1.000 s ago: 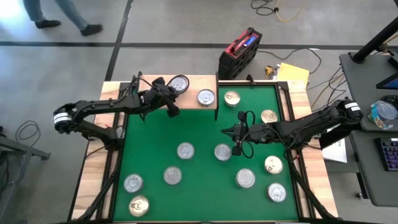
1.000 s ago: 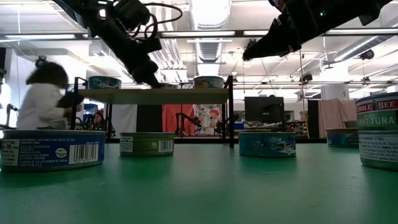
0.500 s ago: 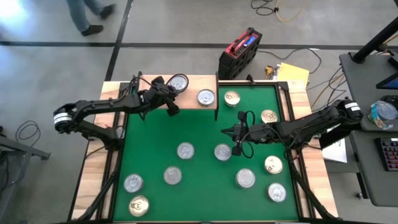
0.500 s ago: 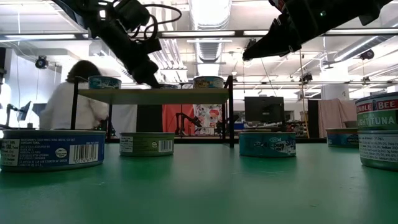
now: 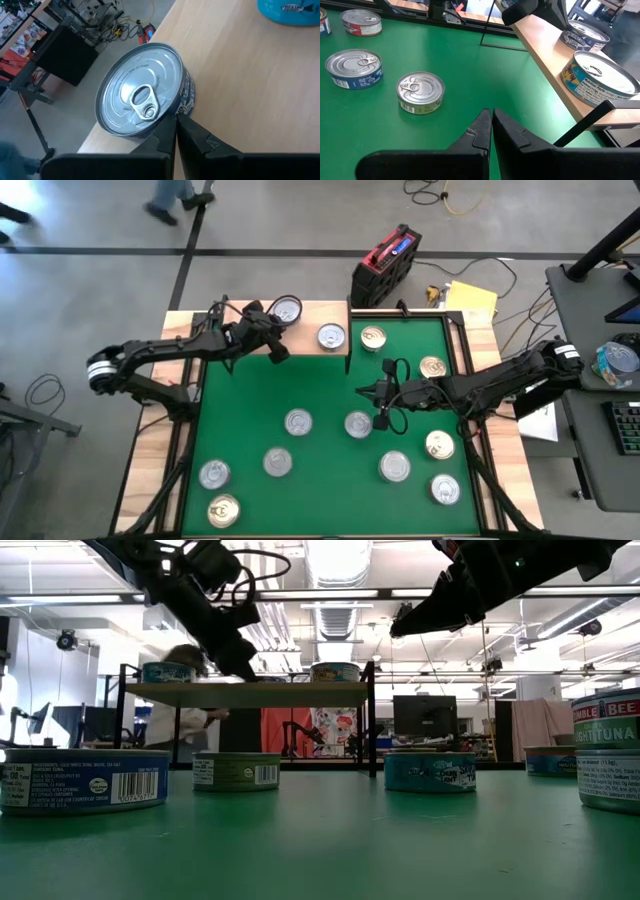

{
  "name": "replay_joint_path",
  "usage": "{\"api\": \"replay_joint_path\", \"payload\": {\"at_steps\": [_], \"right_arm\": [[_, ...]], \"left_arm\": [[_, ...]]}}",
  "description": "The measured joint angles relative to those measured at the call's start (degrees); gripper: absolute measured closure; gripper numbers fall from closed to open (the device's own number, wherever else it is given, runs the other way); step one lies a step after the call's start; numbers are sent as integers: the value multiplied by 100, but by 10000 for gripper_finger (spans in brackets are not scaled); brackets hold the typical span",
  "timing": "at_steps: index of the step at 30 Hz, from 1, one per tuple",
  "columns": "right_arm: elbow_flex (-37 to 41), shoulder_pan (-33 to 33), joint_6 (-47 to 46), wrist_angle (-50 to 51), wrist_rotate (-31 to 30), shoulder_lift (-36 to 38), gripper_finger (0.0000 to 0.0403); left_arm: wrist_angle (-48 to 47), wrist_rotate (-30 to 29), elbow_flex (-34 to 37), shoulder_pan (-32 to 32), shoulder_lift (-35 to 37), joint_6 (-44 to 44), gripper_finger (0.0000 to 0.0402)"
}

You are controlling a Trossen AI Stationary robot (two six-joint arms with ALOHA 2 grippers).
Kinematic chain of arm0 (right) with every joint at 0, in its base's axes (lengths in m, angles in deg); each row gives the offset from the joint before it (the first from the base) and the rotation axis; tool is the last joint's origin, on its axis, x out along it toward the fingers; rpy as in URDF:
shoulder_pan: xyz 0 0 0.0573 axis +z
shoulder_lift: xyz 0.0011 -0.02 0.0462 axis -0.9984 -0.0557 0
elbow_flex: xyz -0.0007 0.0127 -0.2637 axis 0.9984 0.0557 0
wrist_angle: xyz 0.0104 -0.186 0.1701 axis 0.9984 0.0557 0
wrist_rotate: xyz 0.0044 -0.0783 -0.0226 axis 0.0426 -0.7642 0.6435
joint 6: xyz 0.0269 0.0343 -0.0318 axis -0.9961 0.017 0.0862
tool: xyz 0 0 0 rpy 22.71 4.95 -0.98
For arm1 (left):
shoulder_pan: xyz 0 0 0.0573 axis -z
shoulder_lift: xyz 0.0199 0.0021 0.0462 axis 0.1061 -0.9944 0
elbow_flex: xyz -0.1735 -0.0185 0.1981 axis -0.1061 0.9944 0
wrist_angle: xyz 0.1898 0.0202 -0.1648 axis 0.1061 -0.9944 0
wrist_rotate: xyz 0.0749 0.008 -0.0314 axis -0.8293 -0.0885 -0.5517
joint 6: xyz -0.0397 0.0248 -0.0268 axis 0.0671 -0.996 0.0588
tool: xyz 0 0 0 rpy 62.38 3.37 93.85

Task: Stack canned seafood by type on shelf
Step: Put the middle left dark blue tuna can on the shelf, then put the bottom right white tuna can on the shelf

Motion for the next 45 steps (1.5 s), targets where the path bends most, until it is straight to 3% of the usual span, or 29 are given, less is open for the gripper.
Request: {"api": "replay_joint_path", "payload": {"at_steps": [16,24,28,36,45], "right_arm": [[0,-9,47,33,0,0,394],[0,-9,73,33,0,-2,394],[0,-9,30,64,0,-2,394],[0,-9,-367,28,4,-2,394],[-254,-5,-1122,205,6,-2,394]], "left_arm": [[-174,-304,-266,-22,-12,-87,401],[-1434,-291,-700,17,66,207,401],[-1758,97,-739,285,403,407,401],[-1761,195,-533,1799,1348,1146,401],[-1828,-1214,-293,4439,1297,2205,401]]}}
